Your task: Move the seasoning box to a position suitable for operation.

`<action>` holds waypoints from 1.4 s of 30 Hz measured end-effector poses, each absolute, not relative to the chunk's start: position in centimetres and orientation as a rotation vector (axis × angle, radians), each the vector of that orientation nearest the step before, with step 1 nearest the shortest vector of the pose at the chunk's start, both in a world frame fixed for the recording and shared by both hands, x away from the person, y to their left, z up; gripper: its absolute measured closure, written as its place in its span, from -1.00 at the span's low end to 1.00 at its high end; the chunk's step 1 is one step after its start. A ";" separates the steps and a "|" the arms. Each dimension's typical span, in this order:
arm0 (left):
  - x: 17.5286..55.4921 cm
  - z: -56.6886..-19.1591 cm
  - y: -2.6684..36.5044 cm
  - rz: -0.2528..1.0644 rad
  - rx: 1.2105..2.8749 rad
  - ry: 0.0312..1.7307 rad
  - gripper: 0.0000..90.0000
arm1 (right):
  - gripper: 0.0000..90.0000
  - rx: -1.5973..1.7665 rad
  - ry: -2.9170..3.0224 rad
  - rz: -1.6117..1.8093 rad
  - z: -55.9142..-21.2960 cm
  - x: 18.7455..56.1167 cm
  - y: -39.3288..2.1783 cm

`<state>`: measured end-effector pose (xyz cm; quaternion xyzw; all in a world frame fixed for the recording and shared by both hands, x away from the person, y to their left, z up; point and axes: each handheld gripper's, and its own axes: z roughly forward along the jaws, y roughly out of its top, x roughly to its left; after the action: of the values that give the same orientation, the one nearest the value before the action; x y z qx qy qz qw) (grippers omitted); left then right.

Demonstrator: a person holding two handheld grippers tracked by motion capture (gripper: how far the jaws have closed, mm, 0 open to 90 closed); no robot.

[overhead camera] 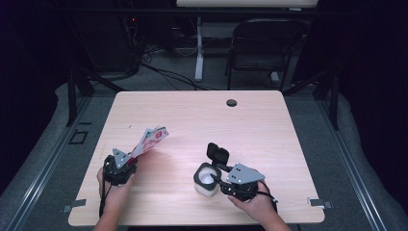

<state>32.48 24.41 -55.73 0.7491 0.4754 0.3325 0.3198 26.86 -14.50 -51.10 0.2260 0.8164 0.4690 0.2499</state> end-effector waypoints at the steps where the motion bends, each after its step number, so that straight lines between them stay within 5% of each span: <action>1: 32.5 -55.7 24.4 0.874 1.968 1.250 0.57 | 0.33 0.618 2.221 1.276 -51.1 26.8 -14.5; 26: 32.7 -56.7 23.3 0.880 2.090 1.235 0.53 | 0.32 0.619 2.221 1.284 -51.1 26.9 -14.5; 42: 32.6 -56.6 22.8 0.788 2.173 1.184 -0.01 | 0.32 0.629 2.215 1.292 -51.1 26.9 -14.6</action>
<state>32.56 22.77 -56.56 0.8058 0.4392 0.2924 0.2690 26.88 -14.62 -51.09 0.2307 0.8127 0.4740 0.2483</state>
